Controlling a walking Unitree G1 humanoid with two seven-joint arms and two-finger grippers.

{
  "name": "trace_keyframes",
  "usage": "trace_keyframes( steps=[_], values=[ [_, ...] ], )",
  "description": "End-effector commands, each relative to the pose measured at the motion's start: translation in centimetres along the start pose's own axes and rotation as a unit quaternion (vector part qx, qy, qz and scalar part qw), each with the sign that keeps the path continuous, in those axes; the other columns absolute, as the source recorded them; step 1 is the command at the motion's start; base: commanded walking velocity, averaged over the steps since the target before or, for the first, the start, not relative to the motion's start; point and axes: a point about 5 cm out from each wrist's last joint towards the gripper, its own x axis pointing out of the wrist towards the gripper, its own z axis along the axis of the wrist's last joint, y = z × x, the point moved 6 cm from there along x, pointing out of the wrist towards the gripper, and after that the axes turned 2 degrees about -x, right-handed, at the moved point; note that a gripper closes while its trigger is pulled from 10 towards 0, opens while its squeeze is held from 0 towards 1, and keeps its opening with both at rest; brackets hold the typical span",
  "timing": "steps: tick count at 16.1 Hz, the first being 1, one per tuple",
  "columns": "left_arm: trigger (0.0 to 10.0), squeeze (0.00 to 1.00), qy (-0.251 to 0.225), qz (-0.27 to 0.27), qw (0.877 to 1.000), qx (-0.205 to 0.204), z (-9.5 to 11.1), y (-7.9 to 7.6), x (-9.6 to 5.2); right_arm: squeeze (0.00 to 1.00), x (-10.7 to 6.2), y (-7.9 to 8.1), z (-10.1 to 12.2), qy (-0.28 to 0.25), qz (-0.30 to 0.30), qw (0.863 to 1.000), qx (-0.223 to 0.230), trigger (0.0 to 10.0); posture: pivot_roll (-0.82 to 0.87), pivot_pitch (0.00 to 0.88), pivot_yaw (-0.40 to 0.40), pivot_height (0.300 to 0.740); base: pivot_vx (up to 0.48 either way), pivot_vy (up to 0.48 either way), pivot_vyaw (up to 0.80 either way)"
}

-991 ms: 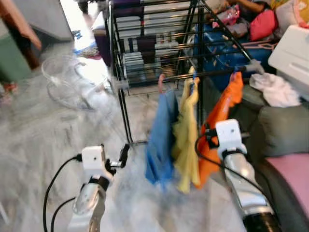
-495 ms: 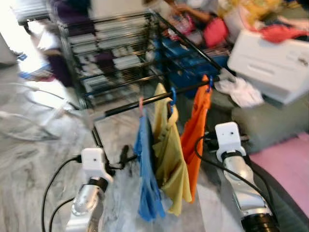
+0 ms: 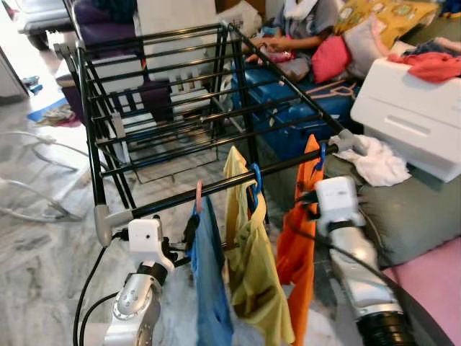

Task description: Hang hanger

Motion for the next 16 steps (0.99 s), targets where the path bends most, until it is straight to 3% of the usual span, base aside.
trace_keyframes(
  steps=[1, 5, 10, 13, 16],
  values=[
    [10.0, 0.00, 0.001, 0.014, 1.000, 0.008, 0.0, 0.7, -0.2, 0.00, 0.1, -0.2, -0.4, 0.007, 0.008, 1.000, 0.003, 10.0, -0.16, 0.000, 0.076, 0.740, 0.000, 0.000, 0.00],
    [10.0, 0.00, 0.005, 0.011, 1.000, 0.011, -0.1, 0.6, -0.2, 0.00, 0.2, 0.0, -0.9, 0.023, 0.017, 1.000, 0.009, 10.0, -0.16, 0.000, 0.080, 0.740, 0.000, 0.000, 0.00],
    [10.0, 0.00, 0.021, 0.012, 1.000, 0.017, -0.6, 0.8, -0.2, 0.00, 0.0, -0.2, -4.1, 0.103, 0.012, 0.994, 0.039, 10.0, -0.16, 0.000, 0.088, 0.740, 0.000, 0.000, 0.00],
    [10.0, 0.00, 0.025, 0.012, 0.999, 0.019, -0.7, 0.9, -0.2, 0.00, 0.0, 0.6, -5.7, 0.143, 0.037, 0.988, 0.055, 10.0, -0.16, 0.000, 0.091, 0.740, 0.000, 0.000, 0.00],
    [10.0, 0.00, 0.029, 0.011, 0.999, 0.020, -0.8, 0.8, -0.2, 0.00, 1.2, 0.3, -5.1, 0.139, 0.050, 0.988, 0.053, 10.0, -0.16, 0.000, 0.091, 0.740, 0.000, 0.000, 0.00]
  ],
)
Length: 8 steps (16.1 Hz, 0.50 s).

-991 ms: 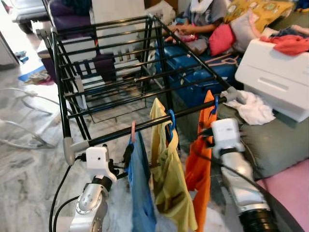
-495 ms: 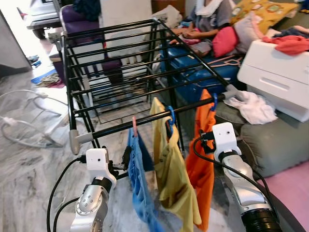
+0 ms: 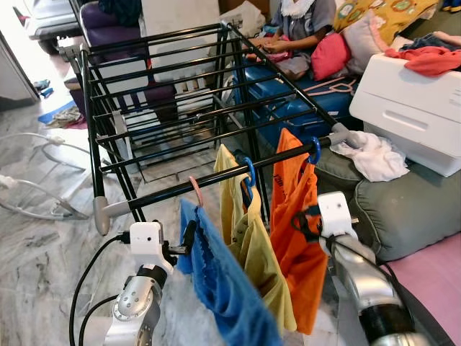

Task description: Hang hanger

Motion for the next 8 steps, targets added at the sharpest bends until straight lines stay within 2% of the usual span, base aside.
trace_keyframes(
  steps=[1, 3, 4, 5, 8],
  values=[
    [10.0, 0.00, 0.004, 0.005, 1.000, 0.008, 0.0, 0.4, 0.1, 0.00, 0.3, -0.3, 1.0, -0.012, 0.000, 1.000, 0.004, 10.0, -0.16, 0.000, 0.091, 0.740, 0.000, 0.000, 0.00],
    [10.0, 0.00, 0.005, 0.005, 1.000, 0.009, 0.0, 0.4, 0.1, 0.00, 1.0, -0.6, 1.0, -0.001, 0.005, 1.000, 0.000, 10.0, -0.15, 0.000, 0.091, 0.740, 0.000, 0.000, 0.00],
    [10.0, 0.00, 0.006, 0.006, 1.000, 0.009, 0.0, 0.4, 0.1, 0.00, 1.3, -0.9, 1.2, 0.000, 0.005, 1.000, -0.002, 8.2, -0.15, 0.000, 0.091, 0.740, 0.000, 0.000, 0.00],
    [10.0, 0.00, 0.008, 0.006, 1.000, 0.011, 0.0, 0.4, 0.1, 0.00, 1.8, -1.4, 1.7, -0.001, 0.009, 1.000, 0.004, 0.0, -0.14, 0.000, 0.091, 0.740, 0.000, 0.000, 0.00],
    [10.0, 0.00, 0.009, 0.008, 1.000, 0.013, -0.1, 0.5, 0.1, 0.00, 2.3, -2.0, 2.1, 0.004, 0.019, 1.000, 0.015, 0.0, -0.14, 0.000, 0.090, 0.740, 0.000, 0.000, 0.00]
  ],
)
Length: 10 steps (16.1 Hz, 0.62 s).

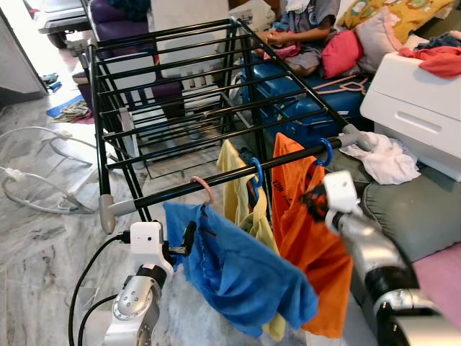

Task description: Hang hanger

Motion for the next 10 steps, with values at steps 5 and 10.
trace_keyframes(
  steps=[5, 10],
  values=[
    [10.0, 0.00, 0.008, 0.010, 1.000, 0.008, -0.2, 0.4, -0.2, 0.00, 0.3, -0.7, -0.7, 0.016, 0.013, 1.000, 0.024, 0.0, -0.13, 0.000, 0.081, 0.740, 0.000, 0.000, 0.00],
    [10.0, 0.00, 0.012, 0.011, 1.000, 0.011, -0.4, 0.5, -0.2, 0.00, 0.2, -0.9, -1.1, 0.014, 0.024, 0.999, 0.039, 0.0, -0.13, 0.000, 0.085, 0.740, 0.000, 0.000, 0.00]
  ],
)
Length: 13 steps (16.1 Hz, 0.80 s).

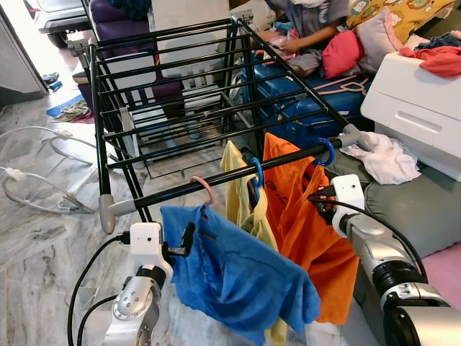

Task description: Hang hanger

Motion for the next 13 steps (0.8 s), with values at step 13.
trace_keyframes(
  steps=[13],
  values=[
    [10.0, 0.00, -0.002, 0.018, 1.000, 0.013, -0.1, 0.4, -0.3, 0.00, -0.4, -0.7, 2.5, -0.079, -0.030, 0.996, 0.004, 0.0, -0.15, 0.000, 0.079, 0.740, 0.000, 0.000, 0.00]
  ],
)
